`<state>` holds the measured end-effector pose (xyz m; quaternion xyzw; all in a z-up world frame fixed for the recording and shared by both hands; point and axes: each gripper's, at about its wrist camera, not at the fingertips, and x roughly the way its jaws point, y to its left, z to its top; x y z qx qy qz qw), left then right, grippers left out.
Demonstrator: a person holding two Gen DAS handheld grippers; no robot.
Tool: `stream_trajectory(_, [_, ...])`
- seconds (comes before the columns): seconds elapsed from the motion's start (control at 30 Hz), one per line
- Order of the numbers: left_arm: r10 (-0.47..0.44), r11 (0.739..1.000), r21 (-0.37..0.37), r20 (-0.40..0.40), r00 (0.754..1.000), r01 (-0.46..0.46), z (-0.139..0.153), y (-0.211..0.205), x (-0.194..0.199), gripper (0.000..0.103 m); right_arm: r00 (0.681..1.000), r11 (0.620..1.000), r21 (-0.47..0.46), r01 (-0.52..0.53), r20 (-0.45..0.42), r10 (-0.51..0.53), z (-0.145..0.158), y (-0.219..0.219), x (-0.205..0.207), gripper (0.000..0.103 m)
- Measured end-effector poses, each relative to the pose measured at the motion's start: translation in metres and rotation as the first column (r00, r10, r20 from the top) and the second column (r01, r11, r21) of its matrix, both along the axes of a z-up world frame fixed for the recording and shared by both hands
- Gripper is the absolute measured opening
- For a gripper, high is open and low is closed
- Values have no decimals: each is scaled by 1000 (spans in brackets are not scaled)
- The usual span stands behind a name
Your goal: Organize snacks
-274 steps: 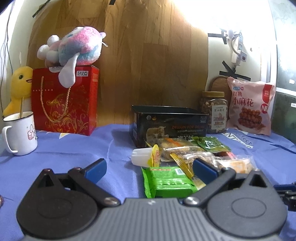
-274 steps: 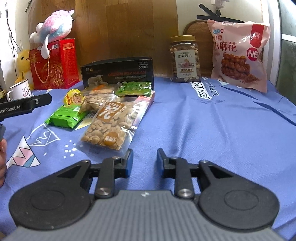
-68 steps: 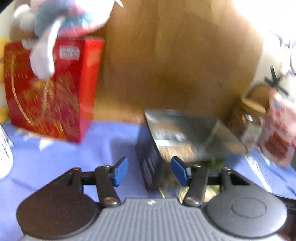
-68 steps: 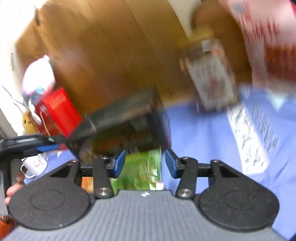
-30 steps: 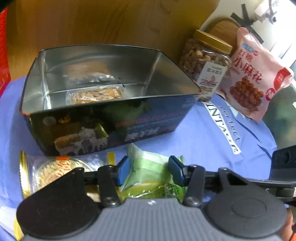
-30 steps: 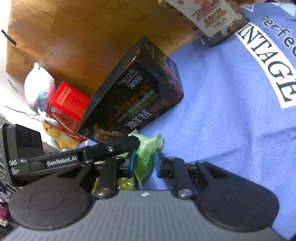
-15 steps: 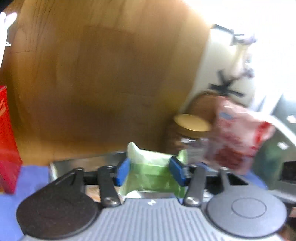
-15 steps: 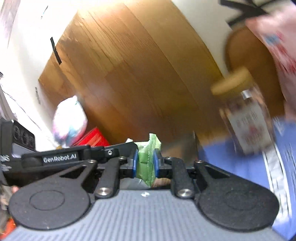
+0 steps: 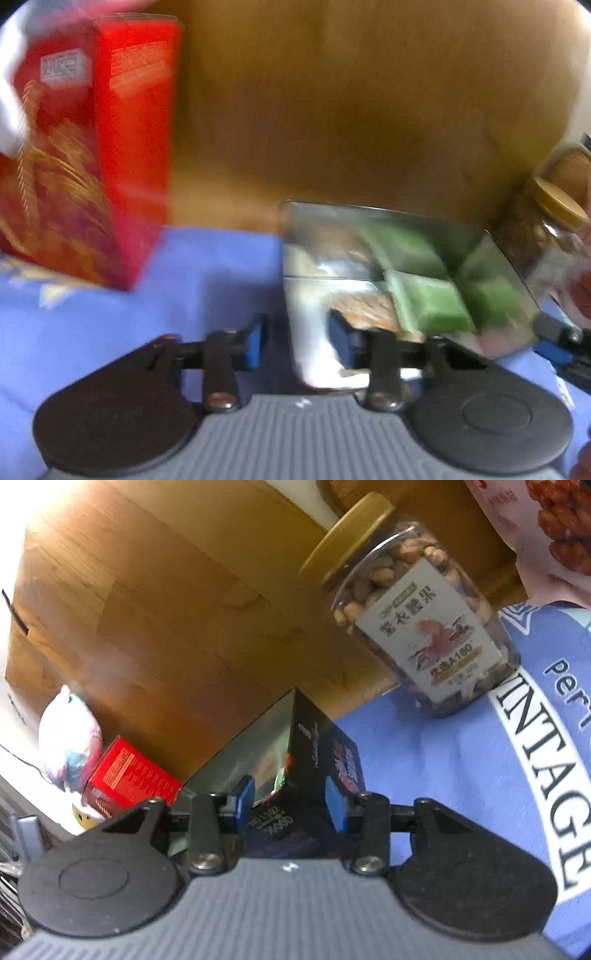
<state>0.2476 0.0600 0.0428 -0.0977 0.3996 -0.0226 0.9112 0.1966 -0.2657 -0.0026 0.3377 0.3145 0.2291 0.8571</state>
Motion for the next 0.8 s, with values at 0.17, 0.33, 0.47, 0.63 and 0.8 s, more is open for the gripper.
stream_trajectory(0.17, [-41,998,57,5,999,41,1,-13,5,48,999,997,-71,-13,45,16,15,9,-38,48])
stream_trajectory(0.33, [-65,998,11,112,992,64,30,15,-31,55,992,998,-62,27,127,-19,32,-8,-81,48])
stream_trajectory(0.47, [-45,999,23,120,992,42,34,51,-69,56,984,987,-75,-140,98,147,31,29,-90,47])
stream_trajectory(0.63, [-62,994,-86,39,997,65,13,76,-88,56,962,955,-120,-271,-32,269,15,84,-65,47])
stream_trajectory(0.8, [-140,979,-152,1,990,138,0,63,-77,55,953,944,-170,-284,-159,258,-7,115,-40,47])
